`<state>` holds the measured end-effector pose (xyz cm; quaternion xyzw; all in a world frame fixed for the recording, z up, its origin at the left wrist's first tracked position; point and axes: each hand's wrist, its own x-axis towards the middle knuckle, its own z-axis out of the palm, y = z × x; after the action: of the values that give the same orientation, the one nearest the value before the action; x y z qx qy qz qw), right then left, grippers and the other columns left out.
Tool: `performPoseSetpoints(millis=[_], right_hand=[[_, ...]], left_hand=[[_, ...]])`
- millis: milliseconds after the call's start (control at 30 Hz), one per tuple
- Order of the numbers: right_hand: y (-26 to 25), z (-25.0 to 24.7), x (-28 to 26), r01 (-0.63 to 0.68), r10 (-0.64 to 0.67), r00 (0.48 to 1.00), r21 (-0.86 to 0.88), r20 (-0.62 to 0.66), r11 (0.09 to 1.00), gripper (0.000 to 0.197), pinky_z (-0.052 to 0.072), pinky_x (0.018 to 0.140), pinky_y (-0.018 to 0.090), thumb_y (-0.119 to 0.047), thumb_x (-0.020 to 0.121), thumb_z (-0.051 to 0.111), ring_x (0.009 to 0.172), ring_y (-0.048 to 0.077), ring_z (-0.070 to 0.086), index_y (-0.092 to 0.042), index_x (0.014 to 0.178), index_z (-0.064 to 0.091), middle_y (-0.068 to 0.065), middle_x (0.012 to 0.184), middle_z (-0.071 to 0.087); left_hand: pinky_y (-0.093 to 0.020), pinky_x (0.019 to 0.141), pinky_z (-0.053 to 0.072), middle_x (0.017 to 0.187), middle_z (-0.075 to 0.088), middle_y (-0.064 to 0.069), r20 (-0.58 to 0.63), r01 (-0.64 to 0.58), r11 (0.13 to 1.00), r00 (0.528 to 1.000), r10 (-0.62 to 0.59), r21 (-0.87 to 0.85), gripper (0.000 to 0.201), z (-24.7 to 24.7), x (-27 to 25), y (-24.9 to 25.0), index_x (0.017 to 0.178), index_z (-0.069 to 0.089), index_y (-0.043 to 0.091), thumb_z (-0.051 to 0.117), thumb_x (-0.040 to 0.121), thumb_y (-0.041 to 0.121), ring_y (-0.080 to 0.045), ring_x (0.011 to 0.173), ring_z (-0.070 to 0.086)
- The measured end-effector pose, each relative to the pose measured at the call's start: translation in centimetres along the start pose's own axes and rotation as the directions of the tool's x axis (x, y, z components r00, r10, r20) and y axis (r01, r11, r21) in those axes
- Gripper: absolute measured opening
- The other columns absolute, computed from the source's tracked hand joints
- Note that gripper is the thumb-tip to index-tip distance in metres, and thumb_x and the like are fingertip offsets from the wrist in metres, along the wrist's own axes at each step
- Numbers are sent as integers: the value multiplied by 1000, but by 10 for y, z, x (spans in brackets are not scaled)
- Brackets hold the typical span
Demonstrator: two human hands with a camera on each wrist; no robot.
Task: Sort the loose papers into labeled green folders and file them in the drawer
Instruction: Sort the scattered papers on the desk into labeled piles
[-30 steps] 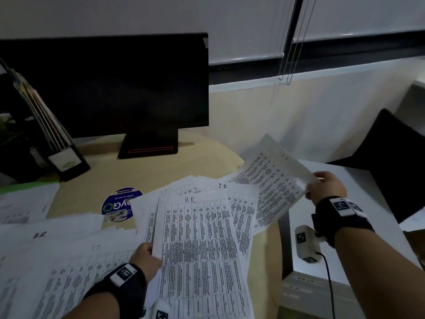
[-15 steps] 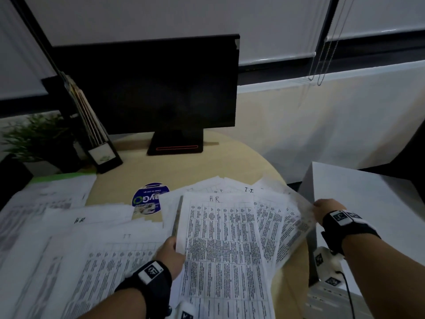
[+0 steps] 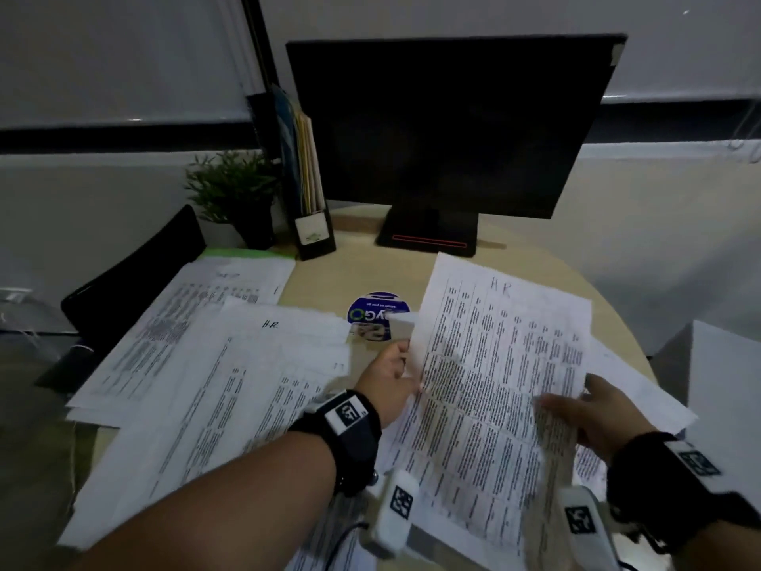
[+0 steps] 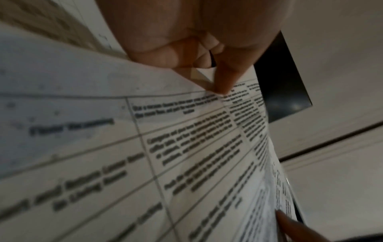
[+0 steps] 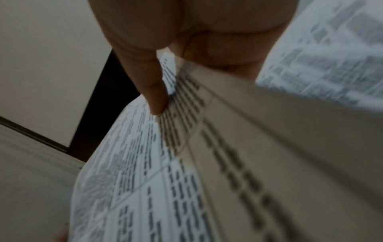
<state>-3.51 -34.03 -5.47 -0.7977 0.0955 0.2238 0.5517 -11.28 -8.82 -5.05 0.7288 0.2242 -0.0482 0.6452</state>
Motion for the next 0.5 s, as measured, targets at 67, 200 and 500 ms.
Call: performPoseSetpoints(millis=[67, 200, 500], right_hand=[[-10, 19, -8, 92, -93, 995, -34, -31, 995, 36, 52, 77, 41, -16, 68, 83, 80, 26, 65, -11, 97, 63, 12, 97, 68], [-31, 68, -19, 165, -168, 986, -141, -12, 976, 26, 49, 76, 35, -12, 77, 77, 75, 19, 63, -8, 99, 64, 8, 90, 66], [-86, 248, -28, 488, -197, 872, -771, 447, 410, 70, 35, 107, 37, -44, 76, 74, 132, 23, 35, -25, 137, 45, 1, 144, 36]], left_hand=[[-35, 89, 54, 112, 68, -9, -25, -10, 996, 1000, 7, -86, 43, -18, -2, 1, 121, 54, 13, 58, 85, -9, -18, 96, 67], [-16, 71, 54, 95, 67, -6, -60, -37, 991, 998, 30, -130, 23, -76, 1, 3, 102, 58, 10, 60, 87, -7, -9, 75, 66], [-32, 88, 45, 117, 60, -10, -597, -108, 975, 776, 205, 195, 21, -280, 6, 0, 112, 50, 11, 58, 93, 15, -27, 104, 59]])
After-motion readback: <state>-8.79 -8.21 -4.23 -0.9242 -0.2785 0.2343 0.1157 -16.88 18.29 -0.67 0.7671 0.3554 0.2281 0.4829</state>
